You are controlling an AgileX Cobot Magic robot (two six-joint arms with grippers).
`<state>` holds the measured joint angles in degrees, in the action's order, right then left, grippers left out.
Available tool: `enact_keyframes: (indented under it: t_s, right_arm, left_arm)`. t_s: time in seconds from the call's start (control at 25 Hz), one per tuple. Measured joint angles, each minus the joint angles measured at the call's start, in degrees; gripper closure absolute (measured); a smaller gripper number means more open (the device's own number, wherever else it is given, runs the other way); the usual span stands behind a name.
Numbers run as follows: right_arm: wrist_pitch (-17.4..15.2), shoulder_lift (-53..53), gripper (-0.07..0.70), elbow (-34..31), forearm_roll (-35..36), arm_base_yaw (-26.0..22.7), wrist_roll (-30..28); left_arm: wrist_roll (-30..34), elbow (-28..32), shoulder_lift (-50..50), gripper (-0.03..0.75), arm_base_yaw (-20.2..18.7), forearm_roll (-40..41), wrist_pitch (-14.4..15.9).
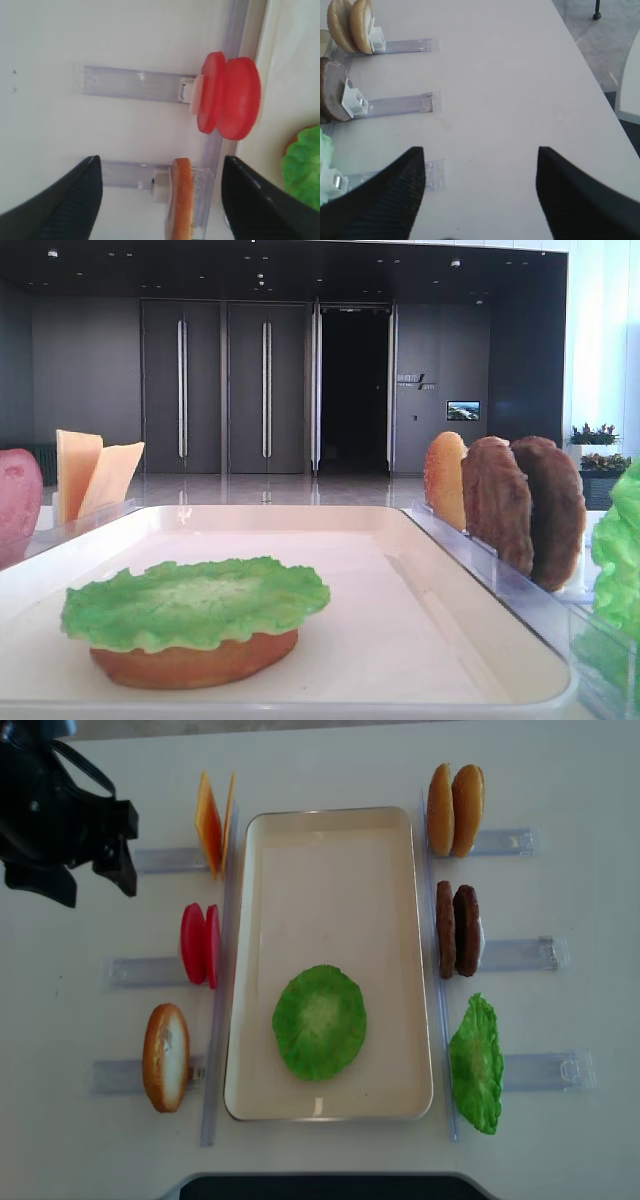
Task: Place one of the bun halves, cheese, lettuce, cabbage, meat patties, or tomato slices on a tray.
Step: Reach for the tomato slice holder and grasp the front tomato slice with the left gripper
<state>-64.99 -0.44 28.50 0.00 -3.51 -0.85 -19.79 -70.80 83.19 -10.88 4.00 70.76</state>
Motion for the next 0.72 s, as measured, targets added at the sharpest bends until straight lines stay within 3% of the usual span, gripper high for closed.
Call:
enact_keyframes:
  t_s: [0.36, 0.72]
  right_arm:
    - [0.0, 0.0, 0.150, 0.0, 0.0, 0.0, 0.0]
    - [0.0, 0.0, 0.150, 0.0, 0.0, 0.0, 0.0]
  left_arm:
    - [-9.9, 0.0, 1.5, 0.149, -8.6, 0.2, -1.9]
    - [-12.2, 0.0, 9.4, 0.149, -10.3, -2.7, -5.1]
